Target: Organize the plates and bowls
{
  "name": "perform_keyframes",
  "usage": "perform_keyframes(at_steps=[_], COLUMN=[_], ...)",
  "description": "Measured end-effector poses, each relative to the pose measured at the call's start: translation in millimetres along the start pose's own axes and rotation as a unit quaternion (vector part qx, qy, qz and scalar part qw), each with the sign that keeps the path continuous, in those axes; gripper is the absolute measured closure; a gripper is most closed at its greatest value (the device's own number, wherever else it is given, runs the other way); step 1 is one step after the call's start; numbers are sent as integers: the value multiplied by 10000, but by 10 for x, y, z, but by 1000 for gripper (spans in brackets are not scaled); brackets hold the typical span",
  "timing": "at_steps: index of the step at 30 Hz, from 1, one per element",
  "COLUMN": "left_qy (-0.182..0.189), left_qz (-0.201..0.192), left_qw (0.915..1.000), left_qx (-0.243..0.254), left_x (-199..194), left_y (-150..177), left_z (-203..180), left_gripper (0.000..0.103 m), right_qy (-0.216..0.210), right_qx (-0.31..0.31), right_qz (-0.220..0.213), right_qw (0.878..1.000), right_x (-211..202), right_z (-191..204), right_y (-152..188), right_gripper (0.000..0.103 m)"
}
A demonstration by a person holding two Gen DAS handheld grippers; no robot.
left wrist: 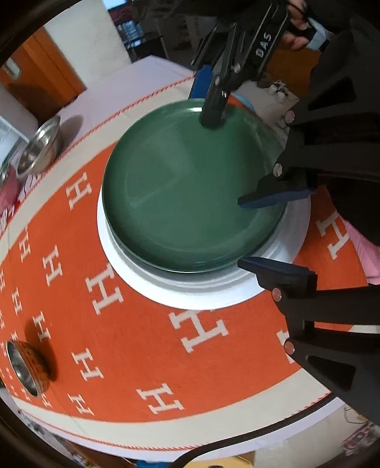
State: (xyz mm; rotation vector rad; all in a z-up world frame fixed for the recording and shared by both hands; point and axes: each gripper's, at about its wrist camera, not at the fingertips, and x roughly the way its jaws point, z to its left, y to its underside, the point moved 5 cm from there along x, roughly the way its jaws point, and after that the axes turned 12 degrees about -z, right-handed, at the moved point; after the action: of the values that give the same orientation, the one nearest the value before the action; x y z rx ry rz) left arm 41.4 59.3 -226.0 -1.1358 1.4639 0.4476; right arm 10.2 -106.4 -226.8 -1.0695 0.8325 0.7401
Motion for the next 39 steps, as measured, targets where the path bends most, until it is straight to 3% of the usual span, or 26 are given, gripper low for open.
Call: perform_keyframes(at_steps=[8,13,15,23,31,39], left_qy=[272,422,483,679,411,93], left_qz=[-215,-606,-772,-1290,-1988,-2505], left_qw=[9981,9941,9921,9862,9776,9675], left_qx=[500,793,862,791,557,326], left_x=[-147,-282,-336,-472,-680,-928], left_y=[-68,-195,-252,-485,-647,-897], left_z=[-4,-28,-61,-175,-299,-626], left_gripper=[57,51,48,44,35,25], right_qy=[265,454,548,926,1097,1136], right_qx=[223,399,426,267,34,-289], right_qz=[-207,-463,-608,-1164,-2236,-2595], right_qw=[9992,9971,9957,9885,9685,9586], right_x=[-26,-116,-172,-444,-789,-974], right_z=[29,28,34,45,-71,-376], right_y=[12,23,16,-55,-372,-673], right_gripper=[50,50,45,42,42,42])
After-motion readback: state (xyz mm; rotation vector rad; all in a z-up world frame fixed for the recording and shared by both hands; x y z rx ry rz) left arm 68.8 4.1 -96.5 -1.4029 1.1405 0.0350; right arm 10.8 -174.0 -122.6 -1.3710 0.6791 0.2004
